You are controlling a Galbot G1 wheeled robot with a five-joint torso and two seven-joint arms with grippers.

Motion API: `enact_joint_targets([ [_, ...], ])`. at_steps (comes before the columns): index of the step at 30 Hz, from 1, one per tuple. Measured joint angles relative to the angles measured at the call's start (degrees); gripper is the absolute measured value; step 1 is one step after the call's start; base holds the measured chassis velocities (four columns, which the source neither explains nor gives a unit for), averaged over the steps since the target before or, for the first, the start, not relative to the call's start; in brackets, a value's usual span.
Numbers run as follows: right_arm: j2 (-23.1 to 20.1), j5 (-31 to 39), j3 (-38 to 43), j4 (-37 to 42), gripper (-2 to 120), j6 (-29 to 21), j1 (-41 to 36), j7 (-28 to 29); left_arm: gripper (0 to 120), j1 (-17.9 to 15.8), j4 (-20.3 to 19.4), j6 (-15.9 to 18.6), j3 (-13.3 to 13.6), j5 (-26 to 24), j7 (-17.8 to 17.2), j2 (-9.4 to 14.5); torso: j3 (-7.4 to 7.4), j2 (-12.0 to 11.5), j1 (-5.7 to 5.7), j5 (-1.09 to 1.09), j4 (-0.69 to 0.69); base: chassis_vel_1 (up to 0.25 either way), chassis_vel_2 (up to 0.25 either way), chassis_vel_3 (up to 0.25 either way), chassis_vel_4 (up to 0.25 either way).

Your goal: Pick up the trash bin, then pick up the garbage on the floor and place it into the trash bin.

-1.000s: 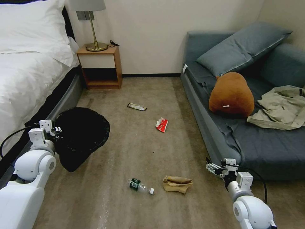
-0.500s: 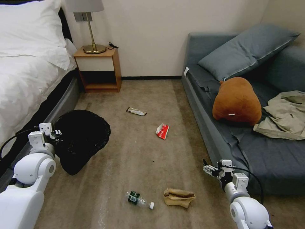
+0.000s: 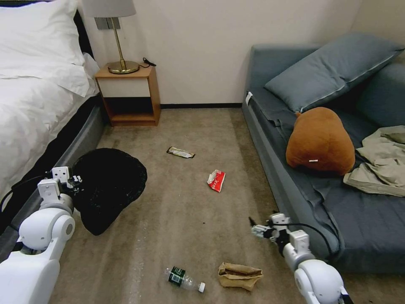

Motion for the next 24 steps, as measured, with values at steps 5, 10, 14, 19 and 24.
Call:
enact_joint_targets([
  [5, -3.0, -0.3, -7.5, -3.5, 100, -1.9, 3.6, -0.7, 4, 0.1, -0.1, 0.0, 0.6, 1.1, 0.2, -0.8, 0.0, 0.0, 0.0, 0.0, 0.0, 0.0, 0.0, 0.0, 0.0],
  [10, -7.4, 0.8, -18.6, -9.0, 100, -6.2, 11.3, -2.5, 4, 0.9, -0.4, 1.1, 1.3, 2.7, -0.2, -1.5, 0.0, 0.0, 0.0, -0.01, 0.0, 0.0, 0.0, 0.0, 0.0],
  [14, -9.0, 1.9, -23.5, -11.3, 100, -7.0, 15.5, -3.4, 4, 1.0, -0.6, 1.4, 1.4, 3.2, -0.2, -1.8, 0.0, 0.0, 0.0, 0.0, 0.01, 0.0, 0.0, 0.0, 0.0],
  [19, -11.1, 6.7, -33.4, -13.9, 100, -8.4, 22.2, -4.4, 4, 1.3, -1.0, 1.8, 1.4, 4.0, -0.2, -3.4, 0.0, 0.0, 0.0, -0.01, 0.0, 0.0, 0.0, 0.0, 0.0],
  [24, -12.0, 8.3, -39.7, -14.9, 100, -8.6, 25.3, -5.4, 4, 2.4, -2.2, 2.0, 1.5, 5.5, -0.3, -4.7, 0.0, 0.0, 0.0, -0.01, 0.0, 0.0, 0.0, 0.0, 0.0],
])
